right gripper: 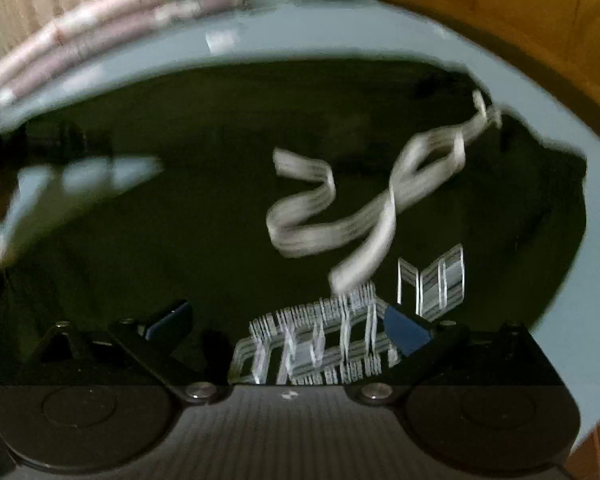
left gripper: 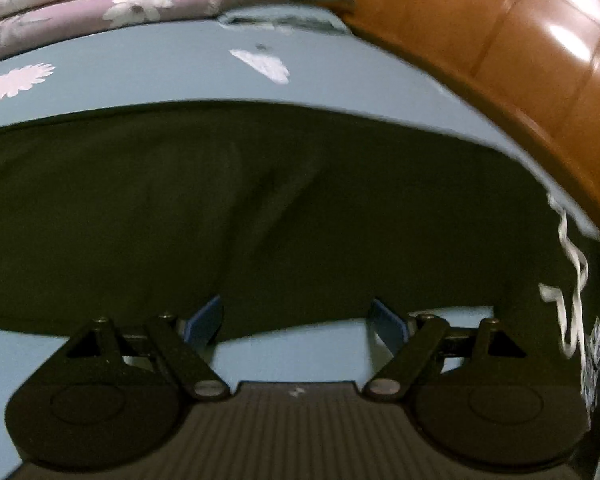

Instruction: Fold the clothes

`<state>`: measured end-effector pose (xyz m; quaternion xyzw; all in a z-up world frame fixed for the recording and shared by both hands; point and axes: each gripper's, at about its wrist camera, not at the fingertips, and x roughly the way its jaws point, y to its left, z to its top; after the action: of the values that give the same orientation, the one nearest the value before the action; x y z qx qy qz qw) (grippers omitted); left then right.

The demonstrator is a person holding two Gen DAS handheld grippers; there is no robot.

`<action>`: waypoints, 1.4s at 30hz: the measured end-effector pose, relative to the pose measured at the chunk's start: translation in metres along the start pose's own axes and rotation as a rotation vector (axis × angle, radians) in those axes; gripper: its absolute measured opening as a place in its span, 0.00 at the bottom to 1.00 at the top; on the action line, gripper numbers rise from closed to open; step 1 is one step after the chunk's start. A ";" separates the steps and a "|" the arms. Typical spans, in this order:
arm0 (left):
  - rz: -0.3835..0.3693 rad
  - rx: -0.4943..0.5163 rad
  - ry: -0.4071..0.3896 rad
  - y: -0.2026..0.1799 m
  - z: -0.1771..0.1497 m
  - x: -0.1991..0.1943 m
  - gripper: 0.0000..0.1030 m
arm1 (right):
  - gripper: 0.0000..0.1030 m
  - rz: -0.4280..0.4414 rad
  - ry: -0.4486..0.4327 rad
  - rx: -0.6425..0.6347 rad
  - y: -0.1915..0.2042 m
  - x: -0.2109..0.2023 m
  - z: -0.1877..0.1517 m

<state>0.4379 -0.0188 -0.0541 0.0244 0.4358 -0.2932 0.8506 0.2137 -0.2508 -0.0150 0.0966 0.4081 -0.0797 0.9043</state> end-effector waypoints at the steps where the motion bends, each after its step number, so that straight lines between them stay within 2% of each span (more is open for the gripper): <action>1: -0.001 0.018 0.008 0.004 0.004 -0.006 0.79 | 1.00 -0.004 -0.036 -0.022 0.002 -0.002 0.014; 3: 0.035 0.046 -0.038 0.006 0.019 -0.014 0.80 | 1.00 -0.011 -0.090 -0.055 0.006 0.005 0.045; 6: 0.145 0.030 -0.072 0.027 0.038 -0.002 0.79 | 1.00 0.035 -0.134 -0.086 0.015 0.029 0.085; 10: 0.277 -0.028 -0.015 0.050 0.035 0.020 0.79 | 1.00 0.089 -0.140 -0.135 0.036 0.065 0.115; 12: 0.263 -0.020 -0.034 0.053 0.022 0.012 0.82 | 1.00 0.119 -0.108 -0.150 0.042 0.082 0.112; 14: 0.266 -0.041 -0.024 0.050 0.009 0.005 0.85 | 1.00 0.117 -0.032 -0.178 0.050 0.097 0.109; 16: 0.272 -0.043 0.001 0.049 0.004 -0.001 0.86 | 1.00 0.078 0.030 -0.216 0.059 0.110 0.110; 18: 0.276 -0.052 0.043 0.048 0.010 -0.006 0.86 | 1.00 0.085 0.044 -0.238 0.065 0.116 0.111; 20: 0.283 -0.035 0.015 0.047 0.024 -0.014 0.86 | 1.00 0.108 0.047 -0.223 0.065 0.122 0.113; 22: 0.314 0.005 -0.063 0.051 0.035 -0.025 0.86 | 1.00 0.128 0.062 -0.208 0.064 0.127 0.111; 23: 0.319 -0.007 -0.074 0.056 0.044 -0.022 0.86 | 1.00 0.129 0.077 -0.205 0.064 0.130 0.110; 26: 0.330 -0.045 -0.101 0.064 0.064 -0.010 0.86 | 1.00 0.113 0.074 -0.224 0.066 0.131 0.103; 30: 0.254 -0.007 -0.122 0.055 0.090 0.023 0.86 | 1.00 0.093 0.065 -0.252 0.072 0.132 0.098; 35: 0.278 -0.071 -0.072 0.077 0.104 0.065 0.86 | 1.00 0.099 0.055 -0.255 0.068 0.129 0.095; 37: 0.298 -0.076 -0.096 0.088 0.106 0.071 0.89 | 1.00 0.100 0.053 -0.261 0.068 0.131 0.096; 40: 0.375 -0.092 -0.096 0.105 0.120 0.073 0.90 | 1.00 0.102 0.047 -0.261 0.068 0.131 0.094; 42: 0.392 -0.184 -0.080 0.118 0.129 0.067 0.87 | 1.00 0.104 0.046 -0.263 0.068 0.131 0.093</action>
<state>0.6232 0.0083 -0.0506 0.0192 0.4136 -0.0819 0.9065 0.3818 -0.2159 -0.0458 0.0002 0.4303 0.0236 0.9024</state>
